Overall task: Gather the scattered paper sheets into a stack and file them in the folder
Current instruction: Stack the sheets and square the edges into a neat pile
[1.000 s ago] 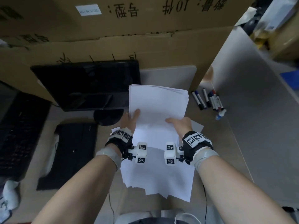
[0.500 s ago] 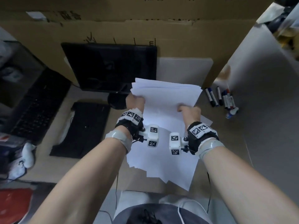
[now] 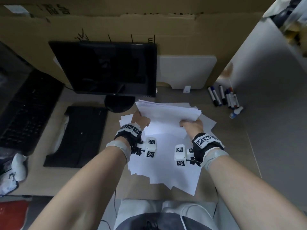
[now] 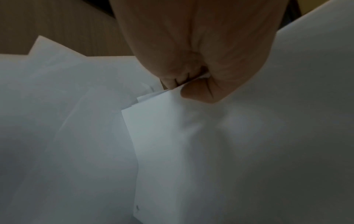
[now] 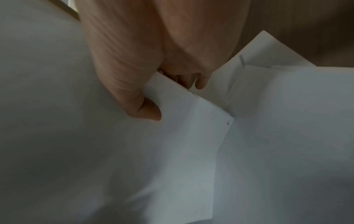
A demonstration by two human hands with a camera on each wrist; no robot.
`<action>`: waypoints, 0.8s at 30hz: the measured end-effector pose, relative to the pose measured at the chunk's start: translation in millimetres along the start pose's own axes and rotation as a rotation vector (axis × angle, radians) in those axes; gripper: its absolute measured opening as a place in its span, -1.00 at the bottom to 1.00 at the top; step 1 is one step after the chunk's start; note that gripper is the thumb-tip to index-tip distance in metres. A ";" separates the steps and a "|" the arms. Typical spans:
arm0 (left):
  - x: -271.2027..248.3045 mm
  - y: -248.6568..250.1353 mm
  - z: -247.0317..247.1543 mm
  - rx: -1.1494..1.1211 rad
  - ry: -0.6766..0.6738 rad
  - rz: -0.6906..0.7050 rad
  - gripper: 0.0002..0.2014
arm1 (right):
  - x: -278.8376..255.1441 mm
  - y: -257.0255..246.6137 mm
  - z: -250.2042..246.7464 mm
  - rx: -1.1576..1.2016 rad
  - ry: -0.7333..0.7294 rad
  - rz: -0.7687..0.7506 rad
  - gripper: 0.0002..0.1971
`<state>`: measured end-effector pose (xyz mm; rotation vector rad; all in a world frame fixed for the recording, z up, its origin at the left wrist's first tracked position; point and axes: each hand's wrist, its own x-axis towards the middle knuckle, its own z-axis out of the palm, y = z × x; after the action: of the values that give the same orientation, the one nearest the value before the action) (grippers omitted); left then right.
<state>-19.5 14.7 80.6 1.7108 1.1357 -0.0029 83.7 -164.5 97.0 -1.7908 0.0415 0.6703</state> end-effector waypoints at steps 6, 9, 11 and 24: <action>24.9 5.5 -7.8 0.095 -0.119 -0.059 -0.83 | 13.3 -5.8 -3.3 -0.012 0.066 0.059 -0.70; 32.3 16.4 -7.4 0.123 -0.188 -0.109 -0.63 | 22.0 -6.0 1.0 -0.014 0.076 0.123 -0.66; 40.4 18.8 -5.9 0.012 -0.169 -0.067 -0.74 | 29.7 -2.4 5.3 0.008 0.095 0.131 -0.69; 70.2 6.5 18.2 -0.180 -0.186 -0.088 -0.57 | 38.0 -4.7 7.7 0.014 0.070 0.109 -0.77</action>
<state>32.5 48.4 42.5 1.4685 1.0394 -0.1089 114.0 -144.6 82.3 -1.8080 0.1916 0.6823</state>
